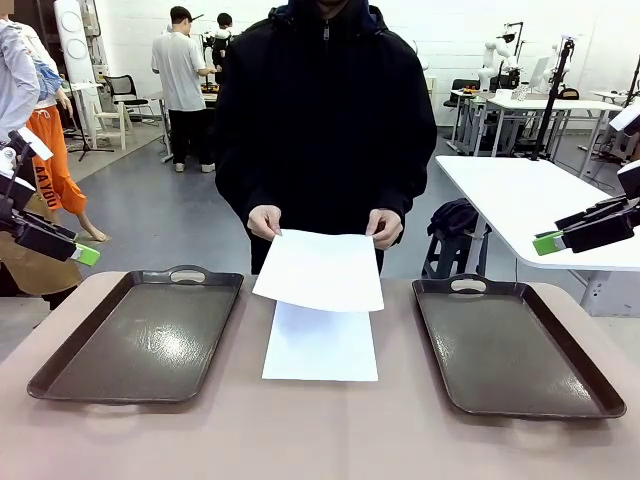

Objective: Sort the A4 documents.
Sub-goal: Receive the A4 Paper.

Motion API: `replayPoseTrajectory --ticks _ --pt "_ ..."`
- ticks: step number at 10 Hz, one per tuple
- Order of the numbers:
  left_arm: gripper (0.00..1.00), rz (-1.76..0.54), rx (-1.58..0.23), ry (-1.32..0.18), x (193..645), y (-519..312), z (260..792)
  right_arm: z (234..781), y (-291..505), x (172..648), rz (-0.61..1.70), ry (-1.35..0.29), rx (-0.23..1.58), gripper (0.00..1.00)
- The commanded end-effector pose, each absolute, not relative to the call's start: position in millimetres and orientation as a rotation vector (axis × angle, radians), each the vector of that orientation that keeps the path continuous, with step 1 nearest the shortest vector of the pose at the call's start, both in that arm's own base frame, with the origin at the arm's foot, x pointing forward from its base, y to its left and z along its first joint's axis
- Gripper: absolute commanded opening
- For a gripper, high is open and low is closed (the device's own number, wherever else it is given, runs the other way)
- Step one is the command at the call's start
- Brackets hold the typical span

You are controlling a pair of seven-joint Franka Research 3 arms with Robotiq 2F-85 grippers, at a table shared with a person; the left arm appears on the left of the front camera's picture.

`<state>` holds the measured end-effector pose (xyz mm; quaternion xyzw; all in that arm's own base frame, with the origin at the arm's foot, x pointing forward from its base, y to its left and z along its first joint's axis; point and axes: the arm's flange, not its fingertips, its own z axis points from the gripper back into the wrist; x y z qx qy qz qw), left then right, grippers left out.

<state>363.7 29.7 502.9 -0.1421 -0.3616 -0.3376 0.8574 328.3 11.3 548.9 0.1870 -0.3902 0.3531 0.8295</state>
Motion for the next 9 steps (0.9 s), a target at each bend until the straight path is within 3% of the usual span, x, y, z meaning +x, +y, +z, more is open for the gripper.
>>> replayPoseTrajectory --ticks 1,9 --pt "1.00 -0.722 -0.307 -0.764 365.0 32.2 501.0 547.2 10.6 329.7 0.762 -0.825 0.390 1.00" --pt "1.00 -0.722 -0.307 -0.764 365.0 32.2 501.0 547.2 10.6 329.7 0.762 -0.825 0.390 1.00"
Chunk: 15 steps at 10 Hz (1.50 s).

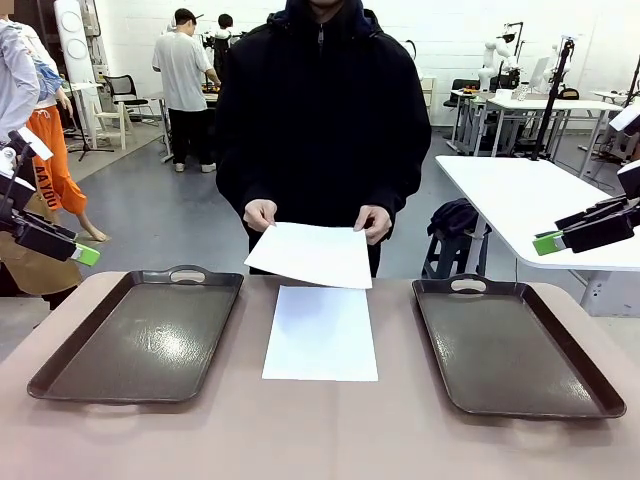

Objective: Sort the A4 documents.
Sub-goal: Receive the A4 Paper.

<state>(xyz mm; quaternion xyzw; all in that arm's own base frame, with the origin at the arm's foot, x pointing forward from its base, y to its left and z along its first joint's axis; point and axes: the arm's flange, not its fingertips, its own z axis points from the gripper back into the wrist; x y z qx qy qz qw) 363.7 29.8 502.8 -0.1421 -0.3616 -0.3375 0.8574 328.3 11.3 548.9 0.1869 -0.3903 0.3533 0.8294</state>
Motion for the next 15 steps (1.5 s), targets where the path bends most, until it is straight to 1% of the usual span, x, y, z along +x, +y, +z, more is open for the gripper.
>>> replayPoseTrajectory --ticks 1,15 --pt "1.00 -0.722 -0.307 -0.764 365.0 32.2 501.0 547.2 10.6 329.7 0.762 -0.825 0.390 1.00" --pt "1.00 -0.722 -0.307 -0.764 365.0 32.2 501.0 547.2 10.6 329.7 0.762 -0.825 0.390 1.00"
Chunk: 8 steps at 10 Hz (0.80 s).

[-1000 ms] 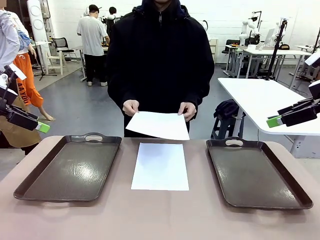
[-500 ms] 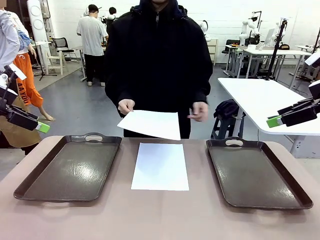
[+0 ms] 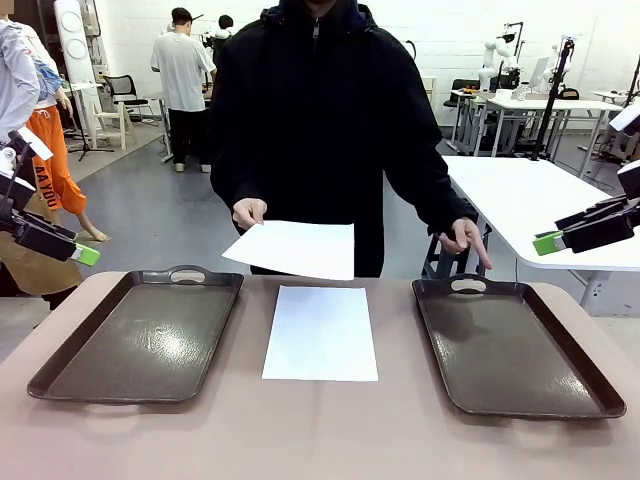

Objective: Sort the A4 documents.
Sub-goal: Receive the A4 Paper.

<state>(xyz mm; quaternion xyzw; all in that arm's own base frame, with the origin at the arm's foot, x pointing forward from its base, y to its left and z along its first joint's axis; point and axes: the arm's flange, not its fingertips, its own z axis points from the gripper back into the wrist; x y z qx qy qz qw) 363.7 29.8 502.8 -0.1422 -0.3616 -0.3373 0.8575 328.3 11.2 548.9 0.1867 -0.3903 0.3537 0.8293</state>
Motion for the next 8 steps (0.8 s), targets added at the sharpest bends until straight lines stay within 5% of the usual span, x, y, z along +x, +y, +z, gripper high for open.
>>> replayPoseTrajectory --ticks 1,8 --pt "1.00 -0.722 -0.307 -0.764 365 32 501 547 11 330 0.762 -0.825 0.390 1.00" --pt "1.00 -0.722 -0.307 -0.764 365 32 501 541 22 354 0.651 -0.839 0.472 1.00"
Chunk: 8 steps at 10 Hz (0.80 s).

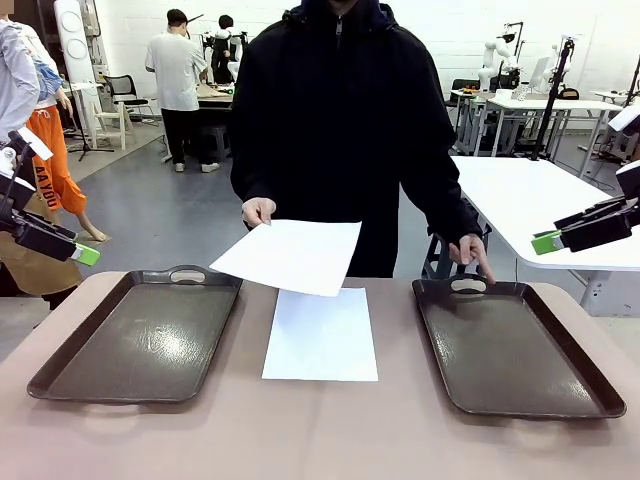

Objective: Sort the A4 documents.
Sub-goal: Receive the A4 Paper.

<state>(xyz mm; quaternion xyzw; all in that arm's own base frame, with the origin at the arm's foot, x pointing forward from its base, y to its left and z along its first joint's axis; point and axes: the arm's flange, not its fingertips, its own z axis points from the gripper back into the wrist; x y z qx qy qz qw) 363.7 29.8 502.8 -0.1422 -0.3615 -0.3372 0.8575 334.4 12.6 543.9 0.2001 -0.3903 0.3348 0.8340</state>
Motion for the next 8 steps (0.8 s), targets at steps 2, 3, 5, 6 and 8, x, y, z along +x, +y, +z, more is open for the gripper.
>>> replayPoseTrajectory --ticks 2,3,5,6,8 --pt "1.00 -0.722 -0.307 -0.764 365 32 501 522 45 392 0.534 -0.813 0.551 1.00" --pt "1.00 -0.722 -0.307 -0.764 365 32 501 513 55 404 0.484 -0.808 0.604 1.00" --pt "1.00 -0.722 -0.307 -0.764 365 32 501 486 83 428 0.344 -0.771 0.755 1.00" --pt "1.00 -0.722 -0.307 -0.764 365 32 501 471 98 441 0.246 -0.744 0.839 1.00" --pt "1.00 -0.722 -0.307 -0.764 365 32 501 444 123 460 0.129 -0.686 0.914 1.00"
